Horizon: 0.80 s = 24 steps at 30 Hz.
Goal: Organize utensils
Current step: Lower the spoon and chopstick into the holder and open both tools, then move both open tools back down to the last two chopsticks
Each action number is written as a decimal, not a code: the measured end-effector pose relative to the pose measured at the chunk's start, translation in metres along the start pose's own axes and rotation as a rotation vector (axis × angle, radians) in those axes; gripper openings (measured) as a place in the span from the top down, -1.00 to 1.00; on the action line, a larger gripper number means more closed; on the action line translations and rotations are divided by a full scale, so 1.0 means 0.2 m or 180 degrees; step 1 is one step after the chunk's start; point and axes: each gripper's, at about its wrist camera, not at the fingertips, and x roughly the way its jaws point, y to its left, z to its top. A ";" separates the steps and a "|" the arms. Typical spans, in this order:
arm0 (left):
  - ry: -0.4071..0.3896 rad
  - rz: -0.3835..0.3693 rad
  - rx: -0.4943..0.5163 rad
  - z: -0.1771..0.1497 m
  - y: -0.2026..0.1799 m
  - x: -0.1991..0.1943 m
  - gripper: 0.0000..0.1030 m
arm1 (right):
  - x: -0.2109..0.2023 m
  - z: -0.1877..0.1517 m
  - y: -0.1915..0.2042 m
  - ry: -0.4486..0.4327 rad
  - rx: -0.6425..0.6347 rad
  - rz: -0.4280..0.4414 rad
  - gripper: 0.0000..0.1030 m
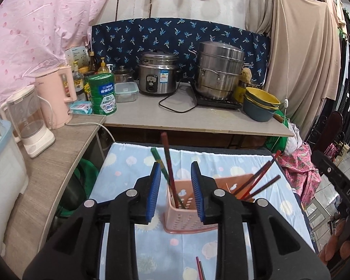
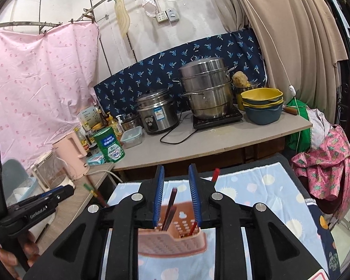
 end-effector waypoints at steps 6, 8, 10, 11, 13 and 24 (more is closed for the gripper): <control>0.0146 -0.0032 0.0011 -0.20 0.01 -0.09 0.38 | -0.15 -0.22 0.02 0.0212 -0.0056 0.0030 0.57; 0.0235 -0.0033 0.0009 -0.30 0.01 -0.11 0.38 | -0.21 -0.32 0.02 0.0316 -0.0055 0.0041 0.57; 0.0344 -0.0049 -0.0001 -0.39 0.02 -0.12 0.38 | -0.24 -0.42 0.03 0.0443 -0.0062 0.0060 0.57; 0.0393 -0.0064 -0.0010 -0.44 0.02 -0.12 0.38 | -0.26 -0.49 0.03 0.0528 -0.0066 0.0057 0.57; 0.0520 -0.0080 0.0012 -0.56 0.01 -0.13 0.38 | -0.30 -0.61 0.03 0.0680 -0.0071 0.0069 0.57; 0.1067 -0.0013 0.0030 -1.09 0.01 -0.16 0.38 | -0.49 -1.27 0.08 0.1531 -0.0446 0.0070 0.57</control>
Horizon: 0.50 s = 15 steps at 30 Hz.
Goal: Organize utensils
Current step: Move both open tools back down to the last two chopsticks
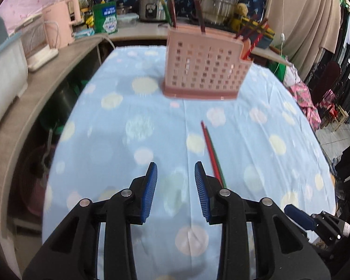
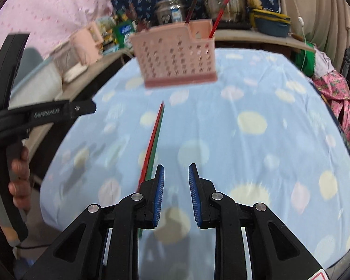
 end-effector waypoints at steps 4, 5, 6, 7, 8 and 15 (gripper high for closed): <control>0.0183 -0.0001 -0.0094 -0.14 0.03 0.04 0.38 | 0.02 -0.14 0.07 0.0173 -0.0135 0.0096 0.57; 0.0213 -0.0001 -0.0115 -0.16 0.04 0.05 0.38 | 0.02 -0.15 0.08 0.0194 -0.0155 0.0120 0.57; 0.0246 -0.0002 -0.0137 -0.18 0.04 0.06 0.38 | 0.02 -0.17 0.10 0.0211 -0.0182 0.0147 0.57; 0.0271 -0.0004 -0.0153 -0.20 0.05 0.06 0.38 | 0.02 -0.18 0.11 0.0222 -0.0205 0.0171 0.57; 0.0291 -0.0003 -0.0162 -0.22 0.05 0.06 0.38 | 0.02 -0.19 0.13 0.0240 -0.0234 0.0197 0.57; 0.0380 -0.0019 -0.0158 -0.29 0.03 0.07 0.38 | 0.09 -0.25 0.19 0.0411 -0.0367 0.0261 0.57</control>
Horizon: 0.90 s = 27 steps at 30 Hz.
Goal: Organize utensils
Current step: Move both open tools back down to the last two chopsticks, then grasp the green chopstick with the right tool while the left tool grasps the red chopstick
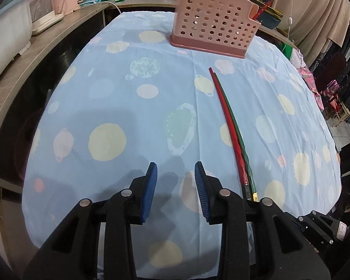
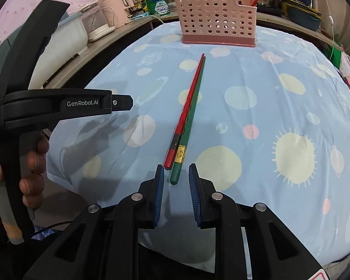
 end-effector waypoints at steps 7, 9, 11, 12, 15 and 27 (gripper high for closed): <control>0.0035 -0.0054 0.0049 -0.02 -0.03 0.00 0.32 | 0.03 -0.01 -0.06 -0.0013 0.0102 -0.0097 0.71; 0.0027 -0.0078 0.0081 -0.02 -0.05 0.00 0.28 | 0.03 -0.01 -0.08 -0.0036 0.0172 -0.0122 0.81; 0.0012 -0.0113 0.0132 -0.03 -0.08 -0.01 0.16 | 0.03 0.00 -0.11 -0.0046 0.0239 -0.0158 0.89; 0.0003 -0.0124 0.0156 -0.03 -0.10 -0.01 0.10 | 0.03 0.00 -0.13 -0.0058 0.0275 -0.0166 0.89; -0.0025 -0.0191 0.0269 -0.04 -0.16 -0.03 0.03 | 0.02 0.00 -0.16 -0.0097 0.0339 -0.0239 0.87; 0.0209 -0.0270 0.0505 -0.10 -0.32 0.11 0.00 | -0.01 -0.01 -0.30 -0.0154 0.0621 -0.0351 0.87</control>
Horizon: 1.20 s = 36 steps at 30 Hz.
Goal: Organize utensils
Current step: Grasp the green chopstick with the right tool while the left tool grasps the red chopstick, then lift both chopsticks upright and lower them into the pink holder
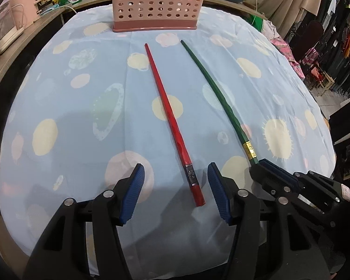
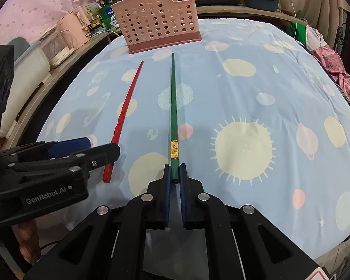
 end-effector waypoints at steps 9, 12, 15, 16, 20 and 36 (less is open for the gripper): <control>-0.0046 0.0051 -0.0002 -0.01 0.03 -0.02 0.71 | 0.01 0.00 0.01 0.0005 -0.0030 0.0006 0.87; -0.0040 0.0017 -0.0052 -0.01 0.05 -0.03 0.86 | 0.00 0.00 0.02 0.0006 -0.0046 0.0012 0.87; -0.0084 0.0030 -0.0091 -0.01 0.07 -0.06 0.86 | -0.02 0.00 0.03 -0.0013 -0.0061 0.0031 0.87; -0.0114 0.0038 -0.0101 -0.01 0.08 -0.08 0.86 | -0.03 0.00 0.03 -0.0032 -0.0066 0.0034 0.87; -0.0237 0.0056 -0.0161 0.01 0.10 -0.16 0.86 | -0.10 0.03 0.04 -0.0142 -0.0060 0.0068 0.87; -0.1009 0.0080 -0.0342 0.32 0.24 -0.58 0.87 | -0.47 0.37 0.03 -0.0858 0.0026 0.0196 0.87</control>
